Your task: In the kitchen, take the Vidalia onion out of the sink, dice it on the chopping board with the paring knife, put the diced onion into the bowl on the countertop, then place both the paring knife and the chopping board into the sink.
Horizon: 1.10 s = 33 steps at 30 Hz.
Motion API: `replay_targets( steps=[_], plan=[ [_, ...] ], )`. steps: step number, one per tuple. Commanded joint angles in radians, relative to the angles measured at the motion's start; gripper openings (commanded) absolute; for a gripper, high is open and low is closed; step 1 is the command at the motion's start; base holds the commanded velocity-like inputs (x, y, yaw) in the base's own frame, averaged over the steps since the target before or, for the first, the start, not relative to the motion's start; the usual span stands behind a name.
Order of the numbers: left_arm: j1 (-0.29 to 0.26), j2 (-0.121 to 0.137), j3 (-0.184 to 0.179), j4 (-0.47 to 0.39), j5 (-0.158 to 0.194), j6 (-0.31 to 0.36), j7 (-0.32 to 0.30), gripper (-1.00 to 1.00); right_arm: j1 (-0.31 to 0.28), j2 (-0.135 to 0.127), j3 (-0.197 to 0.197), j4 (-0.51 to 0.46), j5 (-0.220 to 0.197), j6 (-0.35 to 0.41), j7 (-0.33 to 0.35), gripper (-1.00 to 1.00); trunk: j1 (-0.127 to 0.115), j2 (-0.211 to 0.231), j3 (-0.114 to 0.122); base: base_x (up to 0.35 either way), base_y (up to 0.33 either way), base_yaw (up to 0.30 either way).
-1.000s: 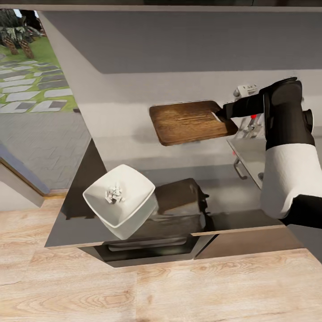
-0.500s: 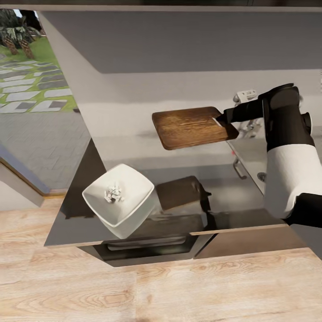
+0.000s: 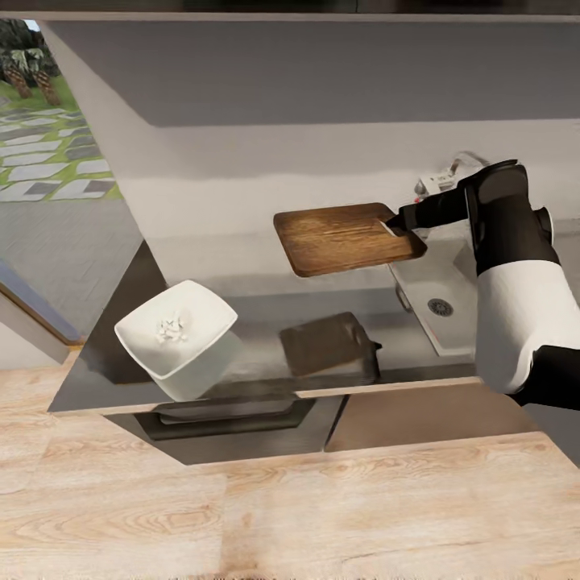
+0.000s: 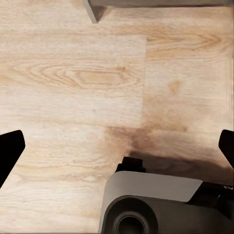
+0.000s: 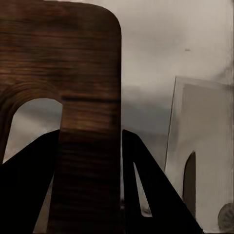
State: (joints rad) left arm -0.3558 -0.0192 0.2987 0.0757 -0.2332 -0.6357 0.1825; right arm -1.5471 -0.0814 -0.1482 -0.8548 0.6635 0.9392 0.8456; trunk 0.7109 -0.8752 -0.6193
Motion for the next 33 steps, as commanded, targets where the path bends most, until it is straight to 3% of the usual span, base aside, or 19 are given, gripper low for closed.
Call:
replay_targets(
  steps=[1, 8, 16, 17, 19, 23, 27, 31, 33],
  plan=[
    [-0.002, 0.000, 0.005, 0.004, -0.011, -0.005, 0.008, 1.00, -0.001, -0.001, -0.003, 0.003, 0.006, -0.001, 0.009, -1.00, 0.000, -0.001, -0.001, -0.144, -0.255, 0.000],
    [-0.002, 0.001, 0.005, 0.004, -0.011, -0.005, 0.008, 1.00, -0.001, 0.004, -0.049, 0.020, 0.007, -0.019, -0.032, -1.00, 0.000, -0.001, -0.001, -0.027, -0.063, 0.000],
    [-0.002, 0.001, 0.005, 0.004, -0.011, -0.005, 0.008, 1.00, -0.001, 0.011, -0.057, 0.022, 0.009, -0.018, -0.062, -1.00, 0.000, -0.001, -0.001, 0.000, -0.001, 0.000],
    [-0.002, 0.001, 0.005, 0.004, -0.011, -0.005, 0.008, 1.00, -0.001, 0.020, -0.058, 0.022, 0.009, -0.017, -0.123, -1.00, 0.000, -0.001, -0.001, 0.000, 0.000, 0.000],
    [-0.002, 0.001, 0.005, 0.004, -0.011, -0.005, 0.008, 1.00, -0.001, 0.070, -0.090, 0.022, 0.007, -0.017, -0.256, -1.00, 0.000, -0.001, -0.001, 0.000, 0.000, 0.000],
    [-0.002, 0.001, 0.005, 0.004, -0.011, -0.006, 0.008, 1.00, -0.001, 0.191, -0.274, 0.016, 0.008, -0.022, -0.425, -1.00, 0.000, -0.001, -0.001, 0.000, 0.000, 0.000],
    [-0.002, 0.001, 0.005, 0.004, -0.011, -0.006, 0.008, 1.00, -0.001, 0.256, -0.313, 0.017, 0.008, -0.083, -0.546, -1.00, 0.000, -0.001, -0.001, 0.000, 0.000, 0.000],
    [-0.002, 0.001, 0.005, 0.004, -0.011, -0.005, 0.008, 1.00, -0.001, 0.256, -0.319, 0.016, 0.007, -0.117, -0.667, -1.00, 0.000, -0.001, -0.001, 0.000, 0.000, 0.000],
    [0.000, 0.008, 0.005, 0.002, -0.012, -0.004, 0.008, 1.00, -0.012, 0.256, -0.325, 0.005, 0.031, -0.107, -0.655, -1.00, 0.000, -0.001, -0.001, 0.000, 0.000, 0.000]
  ],
)
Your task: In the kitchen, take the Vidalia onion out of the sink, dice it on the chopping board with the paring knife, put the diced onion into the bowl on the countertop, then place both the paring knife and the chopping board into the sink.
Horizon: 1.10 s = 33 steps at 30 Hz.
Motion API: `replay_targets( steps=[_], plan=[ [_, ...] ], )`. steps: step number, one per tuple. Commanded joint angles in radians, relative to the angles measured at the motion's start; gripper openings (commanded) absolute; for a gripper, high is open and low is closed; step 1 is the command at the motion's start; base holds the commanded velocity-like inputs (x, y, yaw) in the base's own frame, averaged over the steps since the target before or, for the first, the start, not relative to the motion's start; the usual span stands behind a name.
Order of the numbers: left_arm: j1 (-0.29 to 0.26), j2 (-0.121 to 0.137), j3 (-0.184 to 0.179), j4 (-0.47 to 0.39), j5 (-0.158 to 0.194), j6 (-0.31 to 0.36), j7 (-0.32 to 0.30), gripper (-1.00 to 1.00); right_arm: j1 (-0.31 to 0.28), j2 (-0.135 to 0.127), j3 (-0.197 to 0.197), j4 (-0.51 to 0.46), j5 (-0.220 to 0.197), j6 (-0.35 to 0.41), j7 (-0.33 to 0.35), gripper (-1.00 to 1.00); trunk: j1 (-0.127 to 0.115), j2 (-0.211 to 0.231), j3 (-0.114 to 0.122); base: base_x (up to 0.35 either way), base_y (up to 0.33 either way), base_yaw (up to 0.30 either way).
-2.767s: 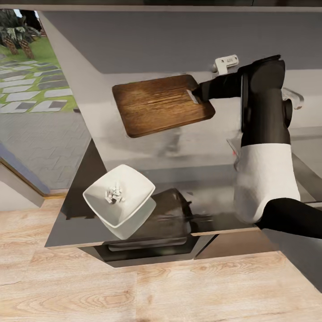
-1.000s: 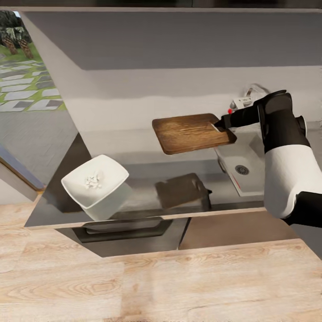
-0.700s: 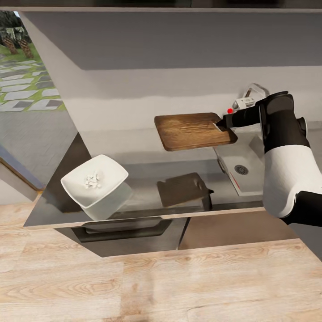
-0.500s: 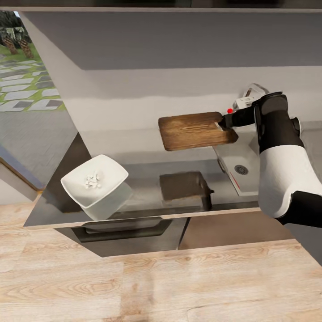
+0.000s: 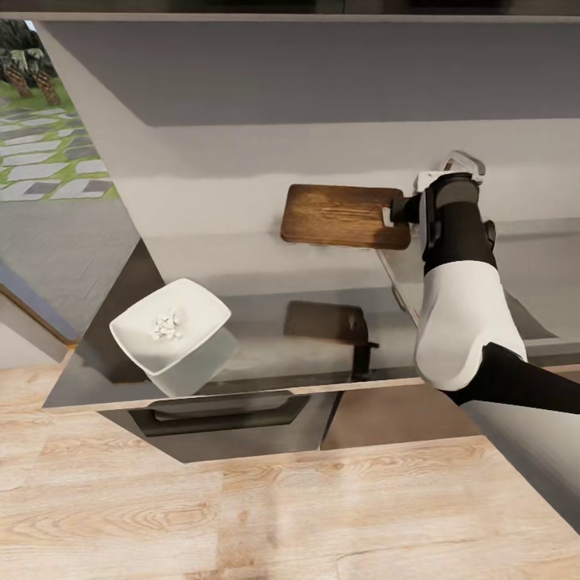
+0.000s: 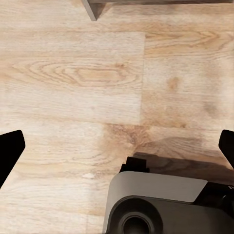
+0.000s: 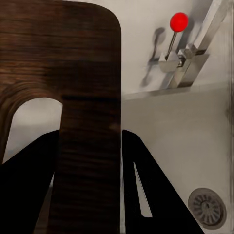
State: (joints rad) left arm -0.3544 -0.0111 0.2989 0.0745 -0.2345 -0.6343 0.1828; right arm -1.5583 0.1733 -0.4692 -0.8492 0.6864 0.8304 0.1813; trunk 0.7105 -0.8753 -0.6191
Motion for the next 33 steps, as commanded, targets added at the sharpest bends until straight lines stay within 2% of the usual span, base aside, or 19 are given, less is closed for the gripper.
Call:
replay_targets(
  steps=[1, 4, 15, 22, 30, 31, 33],
  plan=[
    [-0.002, 0.000, 0.005, 0.004, -0.011, -0.005, 0.007, 1.00, -0.002, 0.001, -0.004, -0.007, 0.016, 0.005, 0.015, -1.00, 0.000, -0.001, -0.001, 0.000, 0.000, 0.000],
    [-0.002, 0.001, 0.005, 0.004, -0.011, -0.005, 0.007, 1.00, -0.002, 0.001, -0.002, -0.024, 0.012, 0.004, 0.013, -1.00, 0.000, -0.001, -0.001, 0.000, 0.000, 0.000],
    [-0.002, 0.002, 0.005, 0.004, -0.011, -0.005, 0.007, 1.00, 0.000, 0.001, 0.059, -0.068, 0.007, 0.006, 0.007, -1.00, 0.000, -0.001, -0.001, 0.000, 0.000, 0.000],
    [-0.002, 0.002, 0.005, 0.004, -0.011, -0.005, 0.006, 1.00, -0.001, 0.001, 0.053, -0.060, 0.007, 0.006, -0.028, -1.00, 0.000, -0.001, -0.001, 0.000, 0.000, 0.000],
    [-0.002, 0.002, 0.005, 0.004, -0.011, -0.005, 0.006, 1.00, -0.001, 0.001, 0.008, -0.054, -0.001, 0.002, -0.073, -1.00, 0.000, -0.001, -0.001, -0.016, 0.000, 0.000],
    [-0.002, 0.002, 0.005, 0.004, -0.011, -0.005, 0.006, 1.00, -0.001, 0.001, -0.106, -0.053, -0.002, 0.001, -0.183, -1.00, 0.000, -0.001, -0.001, -0.093, 0.000, 0.000],
    [-0.002, 0.002, 0.005, 0.004, -0.011, -0.005, 0.006, 1.00, -0.001, 0.001, -0.125, -0.053, -0.002, -0.001, -0.203, -1.00, 0.000, -0.001, -0.001, -0.113, 0.000, 0.000]
  ],
)
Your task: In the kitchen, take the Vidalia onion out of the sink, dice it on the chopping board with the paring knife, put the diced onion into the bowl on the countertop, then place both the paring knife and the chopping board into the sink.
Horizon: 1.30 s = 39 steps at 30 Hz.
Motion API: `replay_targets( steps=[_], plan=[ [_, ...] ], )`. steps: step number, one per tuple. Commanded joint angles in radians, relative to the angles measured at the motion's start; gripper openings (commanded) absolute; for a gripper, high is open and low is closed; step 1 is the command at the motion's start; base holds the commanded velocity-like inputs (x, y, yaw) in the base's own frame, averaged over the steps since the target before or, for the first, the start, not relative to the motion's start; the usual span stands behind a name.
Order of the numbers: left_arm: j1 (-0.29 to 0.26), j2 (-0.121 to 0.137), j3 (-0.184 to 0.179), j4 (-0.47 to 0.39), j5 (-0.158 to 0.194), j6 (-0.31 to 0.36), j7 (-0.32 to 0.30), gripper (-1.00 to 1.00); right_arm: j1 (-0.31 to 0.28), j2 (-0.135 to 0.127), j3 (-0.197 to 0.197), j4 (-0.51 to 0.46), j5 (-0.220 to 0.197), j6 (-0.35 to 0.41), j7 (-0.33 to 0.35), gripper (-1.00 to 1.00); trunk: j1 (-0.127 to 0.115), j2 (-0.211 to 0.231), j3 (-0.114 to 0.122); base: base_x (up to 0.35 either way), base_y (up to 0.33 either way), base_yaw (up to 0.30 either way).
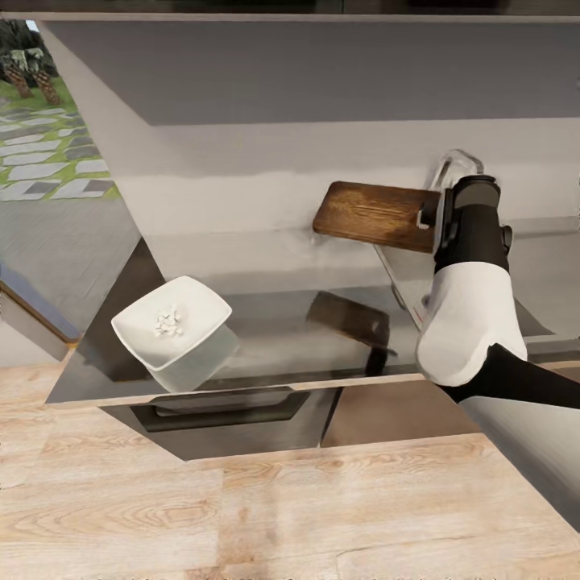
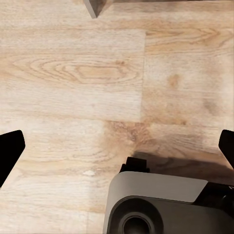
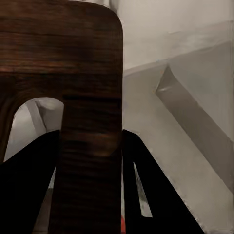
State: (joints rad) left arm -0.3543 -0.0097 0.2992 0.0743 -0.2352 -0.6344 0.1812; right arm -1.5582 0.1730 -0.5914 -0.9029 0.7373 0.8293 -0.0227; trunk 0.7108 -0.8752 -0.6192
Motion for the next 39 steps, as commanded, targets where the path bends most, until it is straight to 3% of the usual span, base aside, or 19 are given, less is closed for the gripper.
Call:
replay_targets(
  steps=[1, 15, 20, 25, 39],
  plan=[
    [-0.002, 0.000, 0.005, 0.004, -0.010, -0.005, 0.007, 1.00, -0.001, 0.002, -0.007, 0.000, -0.053, 0.000, -0.009, -1.00, 0.000, -0.001, -0.001, -0.122, 0.000, 0.000],
    [-0.002, -0.001, 0.005, 0.004, -0.010, -0.005, 0.007, 1.00, -0.002, 0.002, -0.075, 0.011, -0.068, -0.101, -0.158, -1.00, 0.000, -0.001, -0.001, -0.022, 0.000, 0.000],
    [-0.002, -0.002, 0.005, 0.005, -0.010, -0.005, 0.007, 1.00, -0.001, 0.002, -0.133, 0.097, -0.149, -0.175, -0.233, -1.00, 0.000, -0.001, -0.001, 0.000, 0.000, 0.000],
    [-0.002, -0.005, 0.005, 0.005, -0.010, -0.005, 0.007, 1.00, -0.001, 0.002, -0.159, 0.271, -0.235, -0.357, -0.374, -1.00, 0.000, -0.001, -0.001, 0.000, 0.000, 0.000],
    [-0.002, -0.006, 0.005, 0.005, -0.010, -0.005, 0.009, 1.00, -0.001, 0.002, -0.169, 0.317, -0.259, -0.438, -0.404, -1.00, 0.000, -0.001, -0.001, -0.123, 0.038, 0.000]
  ],
)
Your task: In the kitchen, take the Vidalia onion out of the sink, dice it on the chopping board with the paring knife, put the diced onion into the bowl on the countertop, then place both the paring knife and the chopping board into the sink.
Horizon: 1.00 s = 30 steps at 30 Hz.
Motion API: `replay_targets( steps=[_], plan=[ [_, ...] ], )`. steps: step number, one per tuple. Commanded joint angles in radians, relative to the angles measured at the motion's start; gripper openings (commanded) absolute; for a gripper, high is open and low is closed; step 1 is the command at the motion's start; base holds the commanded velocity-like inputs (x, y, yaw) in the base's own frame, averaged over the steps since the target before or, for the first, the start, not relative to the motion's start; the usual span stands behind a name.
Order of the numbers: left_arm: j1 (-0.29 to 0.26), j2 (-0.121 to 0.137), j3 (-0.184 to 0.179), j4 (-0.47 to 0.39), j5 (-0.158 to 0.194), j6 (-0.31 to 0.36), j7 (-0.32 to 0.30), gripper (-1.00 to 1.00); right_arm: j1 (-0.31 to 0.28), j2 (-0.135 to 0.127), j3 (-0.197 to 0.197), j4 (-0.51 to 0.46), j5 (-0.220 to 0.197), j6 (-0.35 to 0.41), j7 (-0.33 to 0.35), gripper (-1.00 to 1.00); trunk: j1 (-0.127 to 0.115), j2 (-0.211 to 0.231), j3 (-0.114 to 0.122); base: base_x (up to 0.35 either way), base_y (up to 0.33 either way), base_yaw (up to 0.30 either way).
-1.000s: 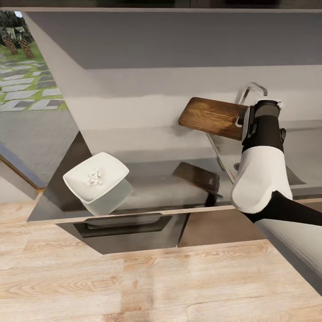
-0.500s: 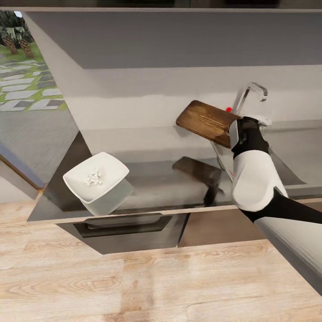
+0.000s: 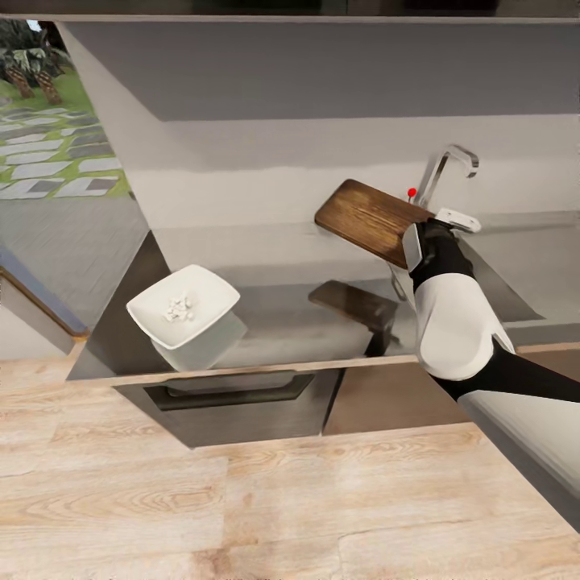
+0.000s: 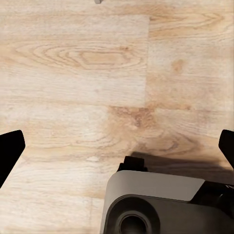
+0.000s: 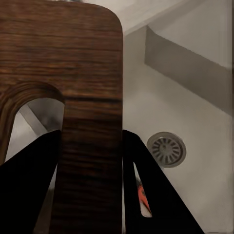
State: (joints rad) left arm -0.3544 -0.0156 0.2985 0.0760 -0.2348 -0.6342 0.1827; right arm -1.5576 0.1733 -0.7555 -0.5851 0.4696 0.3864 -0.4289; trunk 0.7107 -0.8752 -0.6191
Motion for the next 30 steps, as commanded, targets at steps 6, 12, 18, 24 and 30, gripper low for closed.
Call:
replay_targets(
  steps=[6, 12, 18, 24, 30],
  plan=[
    [-0.001, 0.000, 0.005, 0.004, -0.011, -0.005, 0.007, 1.00, -0.001, 0.001, -0.041, 0.001, 0.005, -0.005, -0.012, -1.00, 0.000, -0.001, -0.001, -0.019, 0.006, 0.000],
    [-0.001, -0.001, 0.005, 0.004, -0.011, -0.005, 0.006, 1.00, -0.001, 0.001, -0.055, 0.001, 0.004, -0.029, -0.040, -1.00, 0.000, -0.001, -0.001, -0.018, 0.000, 0.000],
    [-0.001, -0.001, 0.005, 0.004, -0.011, -0.005, 0.006, 1.00, -0.001, 0.001, -0.058, 0.001, 0.004, -0.046, -0.056, -1.00, 0.000, -0.001, -0.001, -0.109, 0.000, 0.000],
    [-0.001, -0.001, 0.005, 0.004, -0.011, -0.005, 0.006, 1.00, -0.001, 0.001, -0.064, 0.001, 0.004, -0.049, -0.067, -1.00, 0.000, -0.001, -0.001, -0.148, 0.000, 0.000],
    [-0.001, -0.001, 0.005, 0.004, -0.011, -0.005, 0.006, 1.00, -0.001, 0.001, -0.085, 0.001, 0.004, -0.070, -0.088, -1.00, 0.000, -0.001, -0.001, -0.132, 0.000, 0.000]
  ],
)
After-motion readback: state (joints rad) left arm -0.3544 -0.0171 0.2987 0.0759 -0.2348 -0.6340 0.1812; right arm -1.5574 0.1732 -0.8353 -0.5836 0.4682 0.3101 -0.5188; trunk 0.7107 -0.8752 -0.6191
